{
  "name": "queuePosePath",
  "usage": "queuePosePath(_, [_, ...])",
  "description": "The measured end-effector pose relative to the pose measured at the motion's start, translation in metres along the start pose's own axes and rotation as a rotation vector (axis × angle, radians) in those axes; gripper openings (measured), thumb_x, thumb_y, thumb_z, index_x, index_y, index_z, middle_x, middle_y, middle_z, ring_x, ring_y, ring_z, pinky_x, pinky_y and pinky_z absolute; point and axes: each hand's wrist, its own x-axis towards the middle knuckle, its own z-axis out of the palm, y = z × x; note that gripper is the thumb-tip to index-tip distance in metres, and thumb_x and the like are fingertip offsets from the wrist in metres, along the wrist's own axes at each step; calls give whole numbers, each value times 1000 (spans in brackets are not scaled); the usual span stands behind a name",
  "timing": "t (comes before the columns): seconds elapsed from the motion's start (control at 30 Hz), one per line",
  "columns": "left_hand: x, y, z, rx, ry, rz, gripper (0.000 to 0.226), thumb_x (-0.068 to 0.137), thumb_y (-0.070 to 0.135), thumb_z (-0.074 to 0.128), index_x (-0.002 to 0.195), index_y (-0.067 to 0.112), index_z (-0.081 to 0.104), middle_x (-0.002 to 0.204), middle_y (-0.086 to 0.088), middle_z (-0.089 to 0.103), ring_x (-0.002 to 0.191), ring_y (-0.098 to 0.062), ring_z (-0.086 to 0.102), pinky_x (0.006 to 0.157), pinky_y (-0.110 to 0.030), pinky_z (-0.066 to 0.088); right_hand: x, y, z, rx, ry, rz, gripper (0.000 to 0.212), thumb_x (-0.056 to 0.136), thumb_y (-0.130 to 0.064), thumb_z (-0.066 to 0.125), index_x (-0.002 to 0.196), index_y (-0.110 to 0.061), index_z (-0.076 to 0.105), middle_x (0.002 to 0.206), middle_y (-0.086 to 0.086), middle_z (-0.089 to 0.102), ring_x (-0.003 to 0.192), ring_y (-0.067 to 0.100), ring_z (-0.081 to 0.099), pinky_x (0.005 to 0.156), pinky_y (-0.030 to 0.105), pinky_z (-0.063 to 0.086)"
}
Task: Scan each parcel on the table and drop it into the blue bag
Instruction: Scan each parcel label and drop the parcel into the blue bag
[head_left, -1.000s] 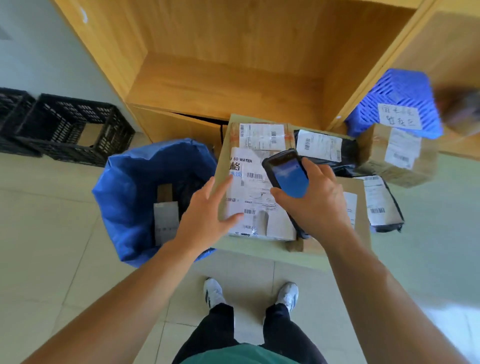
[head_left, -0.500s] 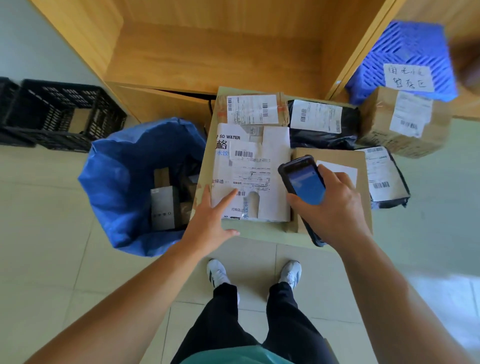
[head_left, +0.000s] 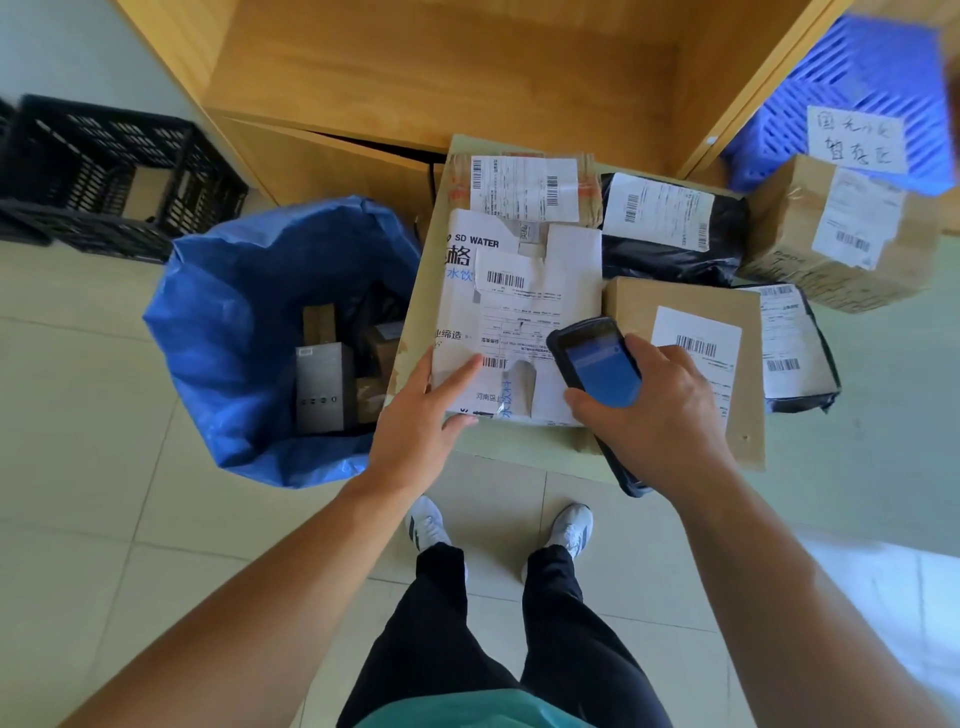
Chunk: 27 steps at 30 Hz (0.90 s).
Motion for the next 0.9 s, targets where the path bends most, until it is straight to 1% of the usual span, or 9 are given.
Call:
queuePosePath(0.07, [-1,-2,-2,4,23,-6,72,88,24,79,152,36,47,164,-4,35,138,-23,51,99,-37,53,1,-6,-1,-20,-18,-3,72,73,-58,69,132,-23,50,110,0,49,93,18,45,75,33,42])
queuePosePath(0.13, [-3,-4,-8,0,51,-19,73,87,22,80,151,36,47,165,-4,33,138,-24,52,99,-42,56,2,-12,-5,-54,-40,-5,73,74,-58,68,134,-22,49,114,2,50,93,18,44,77,35,44])
queuePosePath(0.27, [-7,-9,-22,29,95,28,77,85,13,81,151,34,48,166,-3,31,135,-26,53,93,-41,58,1,-24,-12,-93,-67,-39,62,72,-59,68,121,-24,53,107,-1,49,87,19,49,73,35,45])
queuePosePath(0.33, [-6,-12,-28,56,107,31,78,85,14,81,151,35,46,166,-5,30,132,-29,55,90,-44,59,-1,-30,-15,-107,-87,-64,60,72,-59,68,119,-25,54,104,-2,46,86,18,49,70,33,43])
queuePosePath(0.47, [-5,-18,-36,71,143,22,78,88,17,78,153,40,41,169,-5,24,129,-31,55,90,-47,59,-3,-44,-16,-110,-96,-97,63,72,-61,68,122,-26,53,106,-1,46,89,19,48,72,33,42])
queuePosePath(0.67, [-9,-26,-51,58,197,29,76,88,14,77,153,38,43,169,-6,24,131,-31,53,87,-47,59,-5,-62,-14,-92,-66,-88,58,70,-58,68,114,-24,55,104,0,49,89,22,52,69,35,46])
queuePosePath(0.77, [-15,-34,-56,57,217,40,76,89,14,75,154,36,43,169,-7,24,130,-32,53,84,-47,59,-8,-71,-8,-107,-75,-98,55,68,-59,67,109,-25,56,106,0,50,86,21,53,62,32,42])
queuePosePath(0.83, [-20,-39,-61,48,237,35,75,89,13,75,153,34,44,168,-8,25,133,-32,52,83,-47,59,-10,-78,-2,-102,-71,-117,57,70,-60,67,113,-25,55,106,-1,50,86,19,51,61,31,40])
queuePosePath(0.9, [-27,-44,-65,26,267,12,75,88,10,75,152,33,46,167,-8,27,137,-32,50,83,-48,59,-12,-86,4,-89,-55,-140,64,73,-59,66,125,-25,51,109,-2,47,89,18,46,67,32,40])
